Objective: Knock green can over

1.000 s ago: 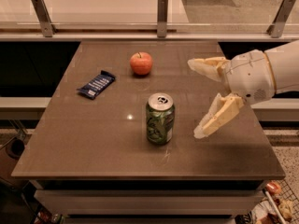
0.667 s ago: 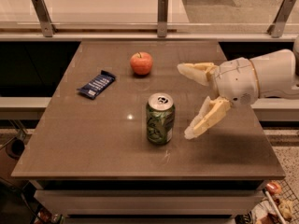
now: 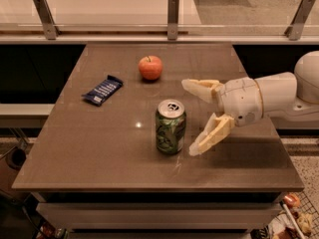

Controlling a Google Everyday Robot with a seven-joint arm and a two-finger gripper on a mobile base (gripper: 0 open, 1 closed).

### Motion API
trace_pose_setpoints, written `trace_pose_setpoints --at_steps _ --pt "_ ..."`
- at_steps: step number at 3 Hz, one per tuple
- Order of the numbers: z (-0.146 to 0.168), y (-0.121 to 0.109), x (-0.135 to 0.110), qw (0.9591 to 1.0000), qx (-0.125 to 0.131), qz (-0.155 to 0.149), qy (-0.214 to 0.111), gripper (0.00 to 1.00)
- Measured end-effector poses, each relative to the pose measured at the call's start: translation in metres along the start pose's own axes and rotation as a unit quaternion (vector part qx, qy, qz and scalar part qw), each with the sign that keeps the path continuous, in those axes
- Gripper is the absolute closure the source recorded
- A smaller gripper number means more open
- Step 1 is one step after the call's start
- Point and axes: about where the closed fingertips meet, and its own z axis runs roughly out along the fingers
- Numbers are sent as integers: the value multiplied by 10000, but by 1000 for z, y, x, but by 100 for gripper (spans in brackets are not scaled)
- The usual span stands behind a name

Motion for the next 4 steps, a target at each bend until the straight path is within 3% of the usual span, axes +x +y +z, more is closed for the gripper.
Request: trace_pose_setpoints --at_steps 2,3,4 --pt "12 13 12 9997 -102 150 -175 0" --pt "13 14 11 9997 -119 137 -173 17" --pt "15 14 9 9997 -137 126 -173 41"
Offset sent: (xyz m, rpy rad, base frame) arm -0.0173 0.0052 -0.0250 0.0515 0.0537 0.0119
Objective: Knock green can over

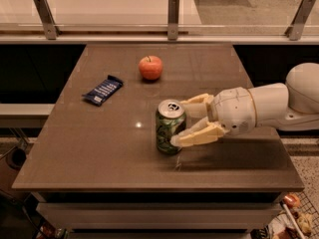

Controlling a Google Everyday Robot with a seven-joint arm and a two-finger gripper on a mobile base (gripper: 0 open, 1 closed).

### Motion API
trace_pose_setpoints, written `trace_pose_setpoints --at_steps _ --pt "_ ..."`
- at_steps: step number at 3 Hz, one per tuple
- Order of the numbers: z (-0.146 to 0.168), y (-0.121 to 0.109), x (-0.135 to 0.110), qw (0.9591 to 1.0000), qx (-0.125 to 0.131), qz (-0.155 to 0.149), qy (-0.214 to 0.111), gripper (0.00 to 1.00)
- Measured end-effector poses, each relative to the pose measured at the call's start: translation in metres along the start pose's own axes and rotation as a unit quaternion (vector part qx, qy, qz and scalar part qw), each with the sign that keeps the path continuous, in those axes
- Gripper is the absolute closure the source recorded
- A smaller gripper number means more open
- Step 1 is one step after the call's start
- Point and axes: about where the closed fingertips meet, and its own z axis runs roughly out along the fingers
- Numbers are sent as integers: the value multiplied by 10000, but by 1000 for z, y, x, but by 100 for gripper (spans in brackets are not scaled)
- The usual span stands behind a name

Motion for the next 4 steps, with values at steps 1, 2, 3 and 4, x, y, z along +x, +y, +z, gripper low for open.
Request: trace_pose_setpoints --at_steps 1,2,3,4 --pt "2 1 -1 10000 -17 -11 1 64" --pt "3 1 -3 10000 -35 -22 2 88" --pt "5 2 -4 10000 -53 -33 3 100" --pt "5 2 -4 10000 -53 -34 3 100"
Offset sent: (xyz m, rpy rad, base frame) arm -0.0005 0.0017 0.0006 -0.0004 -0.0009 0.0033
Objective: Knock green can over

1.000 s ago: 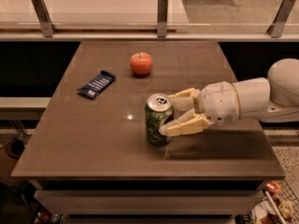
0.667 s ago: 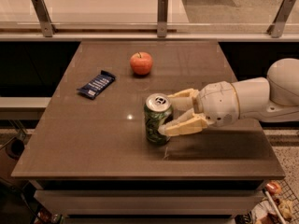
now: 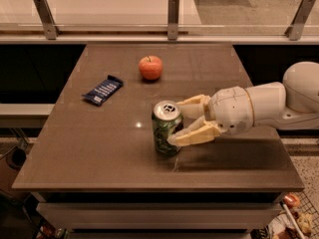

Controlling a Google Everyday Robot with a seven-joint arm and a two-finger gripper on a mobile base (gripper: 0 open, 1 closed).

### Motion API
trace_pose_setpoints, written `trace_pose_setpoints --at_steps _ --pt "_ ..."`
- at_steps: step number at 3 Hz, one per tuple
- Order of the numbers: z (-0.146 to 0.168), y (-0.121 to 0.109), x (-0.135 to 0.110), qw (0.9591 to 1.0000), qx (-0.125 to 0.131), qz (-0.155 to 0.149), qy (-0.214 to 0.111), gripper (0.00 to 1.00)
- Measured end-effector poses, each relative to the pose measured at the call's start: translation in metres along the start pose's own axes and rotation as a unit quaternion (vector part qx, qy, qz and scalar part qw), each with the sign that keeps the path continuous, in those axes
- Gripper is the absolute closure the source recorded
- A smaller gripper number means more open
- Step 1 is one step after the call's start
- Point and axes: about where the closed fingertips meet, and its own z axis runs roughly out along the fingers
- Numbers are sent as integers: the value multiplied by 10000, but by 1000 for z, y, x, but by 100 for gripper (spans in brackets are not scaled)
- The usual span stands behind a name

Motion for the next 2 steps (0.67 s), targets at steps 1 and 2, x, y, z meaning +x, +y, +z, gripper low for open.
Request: trace_pose_setpoints --at_steps 1,2 --pt "-15 -13 -20 9994 336 -13 -60 100" --pt "-35 -33 -45 9970 768 -75 -103 100"
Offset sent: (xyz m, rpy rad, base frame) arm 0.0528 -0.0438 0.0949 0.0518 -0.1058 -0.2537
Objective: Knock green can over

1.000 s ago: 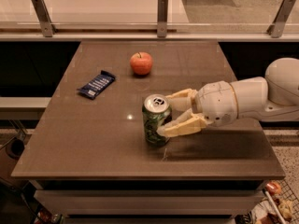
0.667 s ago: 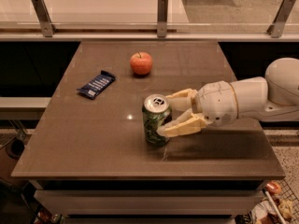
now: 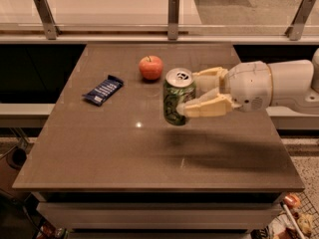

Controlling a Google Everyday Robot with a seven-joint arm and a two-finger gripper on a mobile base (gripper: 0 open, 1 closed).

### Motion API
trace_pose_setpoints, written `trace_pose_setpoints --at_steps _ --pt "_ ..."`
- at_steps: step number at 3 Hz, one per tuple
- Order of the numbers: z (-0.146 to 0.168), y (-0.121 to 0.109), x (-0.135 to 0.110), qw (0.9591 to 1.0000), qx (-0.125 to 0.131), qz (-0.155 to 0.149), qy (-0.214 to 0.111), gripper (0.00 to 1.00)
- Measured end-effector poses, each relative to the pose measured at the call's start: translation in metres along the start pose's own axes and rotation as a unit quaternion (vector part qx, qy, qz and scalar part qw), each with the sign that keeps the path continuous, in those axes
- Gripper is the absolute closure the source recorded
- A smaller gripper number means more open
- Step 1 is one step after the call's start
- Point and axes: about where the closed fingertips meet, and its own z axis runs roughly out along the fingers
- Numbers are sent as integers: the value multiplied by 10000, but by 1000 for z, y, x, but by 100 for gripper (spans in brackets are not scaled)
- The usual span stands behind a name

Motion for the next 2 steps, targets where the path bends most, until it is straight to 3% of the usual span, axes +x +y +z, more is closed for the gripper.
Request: trace_pose_setpoints --at_steps 2 --pt "-29 -54 -50 9963 842 -107 148 100"
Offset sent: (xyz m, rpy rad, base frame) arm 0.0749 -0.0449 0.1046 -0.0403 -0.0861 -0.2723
